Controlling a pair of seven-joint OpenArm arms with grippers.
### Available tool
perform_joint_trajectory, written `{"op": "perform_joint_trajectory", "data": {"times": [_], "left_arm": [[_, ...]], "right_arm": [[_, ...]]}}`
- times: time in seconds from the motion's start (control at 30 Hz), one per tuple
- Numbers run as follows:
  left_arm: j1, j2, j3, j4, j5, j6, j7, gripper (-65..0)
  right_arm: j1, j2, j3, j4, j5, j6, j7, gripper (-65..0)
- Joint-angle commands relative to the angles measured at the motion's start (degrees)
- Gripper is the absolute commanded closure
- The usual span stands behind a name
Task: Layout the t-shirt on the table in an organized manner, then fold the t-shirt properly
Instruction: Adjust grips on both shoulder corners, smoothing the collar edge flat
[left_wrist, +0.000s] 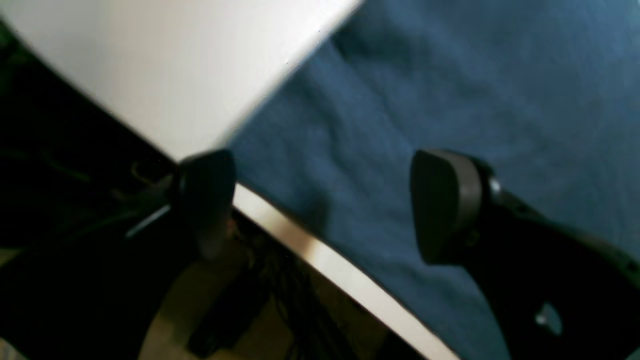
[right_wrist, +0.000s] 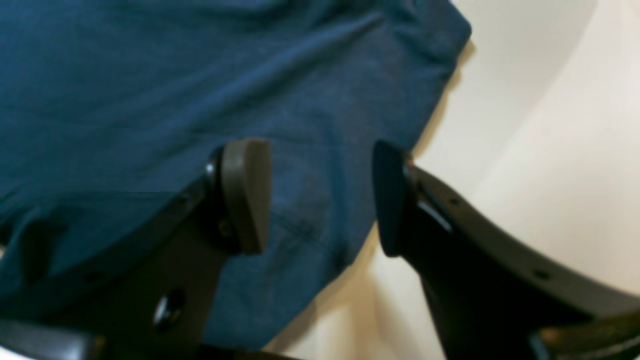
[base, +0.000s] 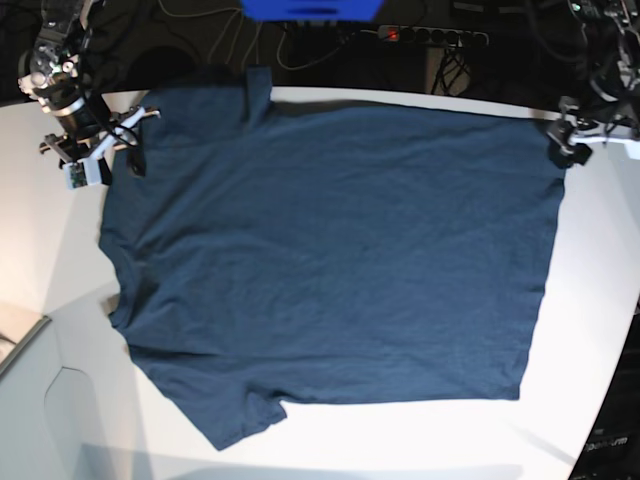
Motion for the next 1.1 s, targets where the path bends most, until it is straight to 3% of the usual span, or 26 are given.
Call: {"op": "perform_joint_trajectory", "data": {"times": [0.0,0.1,0.4,1.07], "left_arm": [[0.1,-0.9,-0.8,0.8,-0.3,-0.1,-0.5,-52.7],[0.0,-1.2,-1.2,0.8,0.2,0.0,-0.5,-52.7],[-2.9,2.7,-1.0,0.0,14.6,-0.5,-0.5,-52.7],[-5.3,2.7,-0.8,-5.5,15.4,-0.6,-0.9,-52.5]], "right_arm": [[0.0,0.4,0.8,0.8,1.0,0.2,1.4,-32.3],[0.1,-0.4,1.0,0.8,1.0,0.2,1.4,-32.3],[0.1,-0.7,1.1,0.8,1.0,0.2,1.4,-32.3],[0.0,-0.7,2.5,0.8,1.0,0.2,1.4,-32.2]]}}
